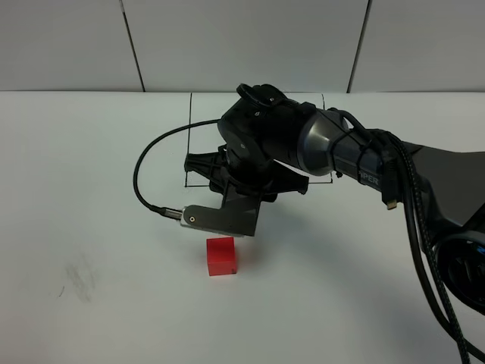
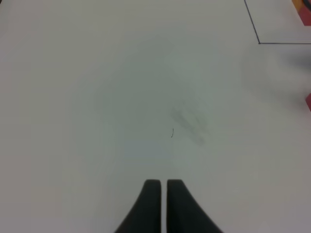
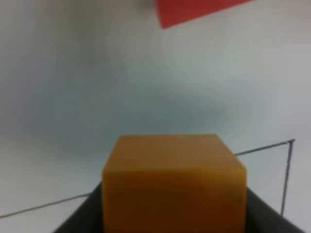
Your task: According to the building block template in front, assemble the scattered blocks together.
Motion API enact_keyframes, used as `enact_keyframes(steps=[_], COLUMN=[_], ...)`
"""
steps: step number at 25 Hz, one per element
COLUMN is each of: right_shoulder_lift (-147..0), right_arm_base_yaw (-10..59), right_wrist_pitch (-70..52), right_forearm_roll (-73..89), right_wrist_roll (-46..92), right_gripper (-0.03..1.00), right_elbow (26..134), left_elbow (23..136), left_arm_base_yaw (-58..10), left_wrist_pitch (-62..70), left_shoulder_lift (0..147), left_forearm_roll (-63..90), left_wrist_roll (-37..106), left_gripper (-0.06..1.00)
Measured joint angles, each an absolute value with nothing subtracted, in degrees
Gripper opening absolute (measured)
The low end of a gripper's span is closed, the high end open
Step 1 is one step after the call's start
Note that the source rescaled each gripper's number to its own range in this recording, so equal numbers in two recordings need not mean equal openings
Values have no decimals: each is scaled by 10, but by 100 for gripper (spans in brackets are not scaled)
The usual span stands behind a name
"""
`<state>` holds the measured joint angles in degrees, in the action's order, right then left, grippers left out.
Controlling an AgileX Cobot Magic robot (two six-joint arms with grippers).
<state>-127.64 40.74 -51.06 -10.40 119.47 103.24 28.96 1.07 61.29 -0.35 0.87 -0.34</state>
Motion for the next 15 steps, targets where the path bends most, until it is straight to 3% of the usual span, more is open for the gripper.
enact_keyframes(steps=[15], right_shoulder_lift=[-1275], right_arm_base_yaw=[429], right_wrist_pitch=[-570], right_forearm_roll=[-19], right_wrist_roll=[1195], right_gripper=[49], right_elbow=[1091], left_elbow=[290], left_arm_base_yaw=[11], left_wrist_pitch=[613], left_shoulder_lift=[-4], left_forearm_roll=[9], left_wrist_roll=[-3], left_gripper=[0])
